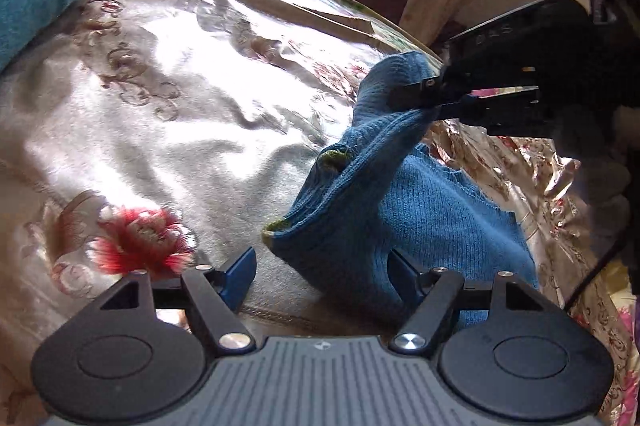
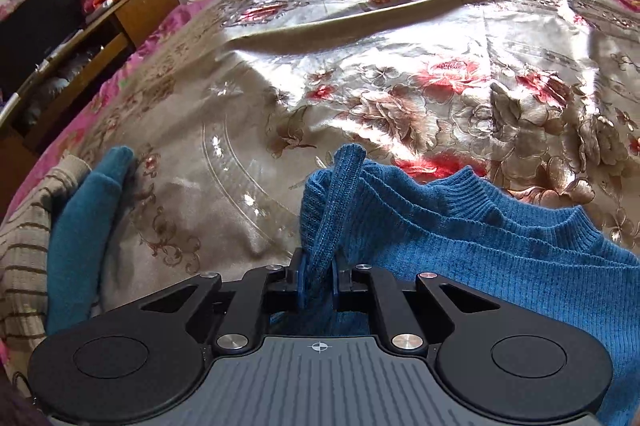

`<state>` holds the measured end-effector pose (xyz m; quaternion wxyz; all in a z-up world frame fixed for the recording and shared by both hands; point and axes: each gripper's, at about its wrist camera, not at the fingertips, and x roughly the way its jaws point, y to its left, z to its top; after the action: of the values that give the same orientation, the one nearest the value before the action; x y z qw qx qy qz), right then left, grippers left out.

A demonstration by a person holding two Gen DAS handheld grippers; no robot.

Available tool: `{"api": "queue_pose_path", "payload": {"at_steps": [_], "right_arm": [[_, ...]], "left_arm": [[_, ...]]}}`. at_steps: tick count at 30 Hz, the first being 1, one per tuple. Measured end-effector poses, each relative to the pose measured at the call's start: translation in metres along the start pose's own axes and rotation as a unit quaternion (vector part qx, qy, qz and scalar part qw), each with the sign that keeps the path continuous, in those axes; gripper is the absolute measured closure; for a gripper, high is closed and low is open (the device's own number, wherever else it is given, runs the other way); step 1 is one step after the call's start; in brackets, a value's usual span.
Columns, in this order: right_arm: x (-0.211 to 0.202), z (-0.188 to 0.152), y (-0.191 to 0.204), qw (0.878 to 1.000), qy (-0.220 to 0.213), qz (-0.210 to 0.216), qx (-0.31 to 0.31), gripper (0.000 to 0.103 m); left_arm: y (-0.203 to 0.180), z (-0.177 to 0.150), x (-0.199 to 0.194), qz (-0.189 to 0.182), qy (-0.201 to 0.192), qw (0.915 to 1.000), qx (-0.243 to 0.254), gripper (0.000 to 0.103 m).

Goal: Fold small clothes

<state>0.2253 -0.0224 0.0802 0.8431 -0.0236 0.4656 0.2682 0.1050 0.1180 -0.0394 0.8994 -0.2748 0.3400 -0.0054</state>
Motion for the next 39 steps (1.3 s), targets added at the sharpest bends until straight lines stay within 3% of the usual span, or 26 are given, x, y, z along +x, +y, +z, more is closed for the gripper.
{"api": "queue_pose_path", "payload": {"at_steps": [2, 4, 5, 9, 15, 20, 25, 31, 37, 39], "right_arm": [[-0.007, -0.002, -0.010, 1.000, -0.004, 0.009, 0.011, 0.093], [-0.015, -0.006, -0.022, 1.000, -0.009, 0.018, 0.024, 0.093], [-0.018, -0.007, -0.028, 0.999, -0.011, 0.021, 0.031, 0.093], [-0.034, -0.013, -0.056, 0.998, -0.024, 0.029, 0.055, 0.093], [-0.070, -0.020, -0.111, 0.992, -0.056, 0.040, 0.105, 0.093], [-0.103, -0.036, -0.162, 0.987, -0.084, 0.036, 0.136, 0.093], [-0.099, -0.066, -0.220, 0.978, -0.074, 0.032, 0.194, 0.093], [-0.078, -0.105, -0.258, 0.969, -0.055, 0.026, 0.241, 0.093], [-0.077, -0.115, -0.271, 0.958, -0.067, 0.051, 0.276, 0.086], [-0.076, -0.114, -0.274, 0.954, -0.068, 0.069, 0.285, 0.078]], "left_arm": [[-0.003, 0.005, 0.006, -0.006, 0.006, 1.0000, -0.006, 0.030], [-0.011, 0.010, 0.006, -0.014, 0.007, 0.9998, -0.010, 0.046], [-0.018, 0.013, 0.003, -0.016, 0.005, 0.9998, -0.005, 0.048], [-0.056, 0.020, -0.007, -0.037, -0.011, 0.9980, 0.050, 0.063], [-0.124, 0.021, 0.001, -0.090, 0.008, 0.9880, 0.126, 0.073], [-0.177, 0.004, 0.017, -0.122, 0.034, 0.9767, 0.174, 0.073], [-0.215, -0.025, 0.046, -0.121, 0.079, 0.9653, 0.218, 0.073], [-0.223, -0.054, 0.068, -0.095, 0.119, 0.9565, 0.249, 0.073], [-0.229, -0.057, 0.067, -0.092, 0.116, 0.9537, 0.262, 0.073], [-0.229, -0.058, 0.067, -0.092, 0.115, 0.9531, 0.264, 0.073]]}}
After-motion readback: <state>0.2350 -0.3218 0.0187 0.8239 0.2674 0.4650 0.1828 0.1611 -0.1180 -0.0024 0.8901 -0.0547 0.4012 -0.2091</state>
